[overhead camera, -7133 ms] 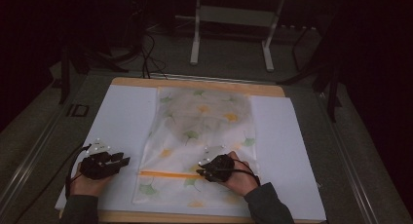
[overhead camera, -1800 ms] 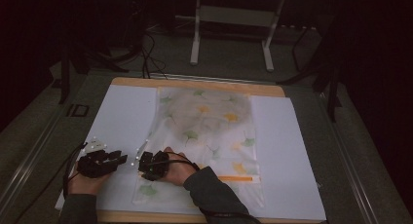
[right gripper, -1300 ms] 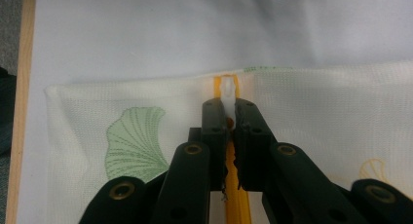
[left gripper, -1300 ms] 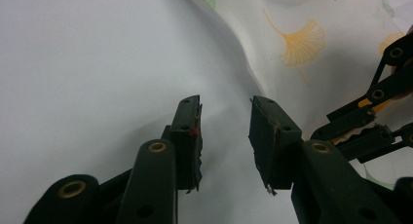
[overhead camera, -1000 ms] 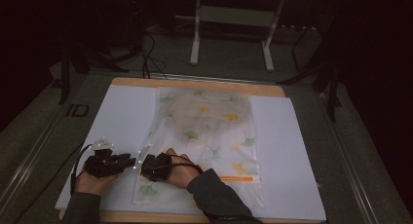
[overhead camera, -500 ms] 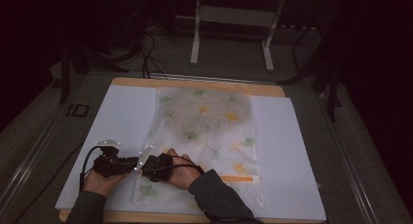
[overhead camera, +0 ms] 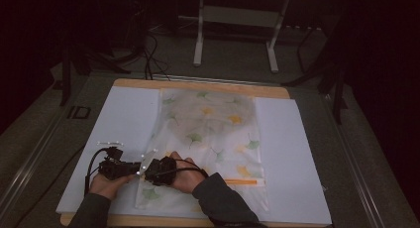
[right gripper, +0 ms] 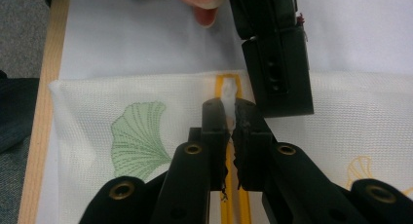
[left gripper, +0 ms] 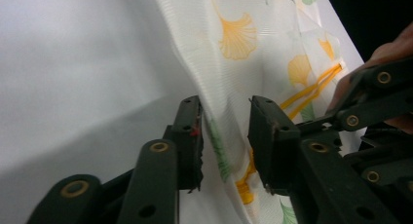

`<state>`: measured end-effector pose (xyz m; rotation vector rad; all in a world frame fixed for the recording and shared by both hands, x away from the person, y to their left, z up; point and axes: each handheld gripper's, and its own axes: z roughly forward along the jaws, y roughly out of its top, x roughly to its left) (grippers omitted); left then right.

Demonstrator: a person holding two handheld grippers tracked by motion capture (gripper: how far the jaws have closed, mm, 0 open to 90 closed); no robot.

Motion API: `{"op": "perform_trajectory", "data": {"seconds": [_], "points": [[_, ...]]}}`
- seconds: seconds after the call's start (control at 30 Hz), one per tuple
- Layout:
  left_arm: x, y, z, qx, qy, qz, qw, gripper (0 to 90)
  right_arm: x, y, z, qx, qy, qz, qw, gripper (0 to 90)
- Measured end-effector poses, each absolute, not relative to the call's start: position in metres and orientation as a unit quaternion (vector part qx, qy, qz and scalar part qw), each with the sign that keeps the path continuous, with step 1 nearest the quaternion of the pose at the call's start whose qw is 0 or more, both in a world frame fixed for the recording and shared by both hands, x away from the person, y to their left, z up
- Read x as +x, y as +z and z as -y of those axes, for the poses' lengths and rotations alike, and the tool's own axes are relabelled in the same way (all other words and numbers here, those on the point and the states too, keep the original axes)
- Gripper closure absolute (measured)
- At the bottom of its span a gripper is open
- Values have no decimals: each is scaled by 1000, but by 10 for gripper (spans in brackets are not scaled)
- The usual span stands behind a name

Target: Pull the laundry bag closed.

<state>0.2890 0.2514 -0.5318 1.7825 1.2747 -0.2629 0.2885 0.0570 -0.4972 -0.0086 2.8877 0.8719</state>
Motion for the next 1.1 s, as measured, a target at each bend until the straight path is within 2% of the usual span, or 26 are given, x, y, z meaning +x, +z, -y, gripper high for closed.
{"op": "perform_trajectory", "data": {"seconds": [0.3,0.5,0.6,1.1], "points": [[291,-536,-250,719,-117,-519,447,808,287,-498,-56,-7,288,-956,64,844],[292,-536,-247,720,-121,-518,445,825,286,-499,-56,-10,287,-956,66,844],[292,-536,-247,723,-117,-517,444,876,286,-499,-56,-11,286,-956,68,844],[290,-532,-249,714,-116,-517,458,888,287,-500,-53,-4,290,-954,70,845]]}}
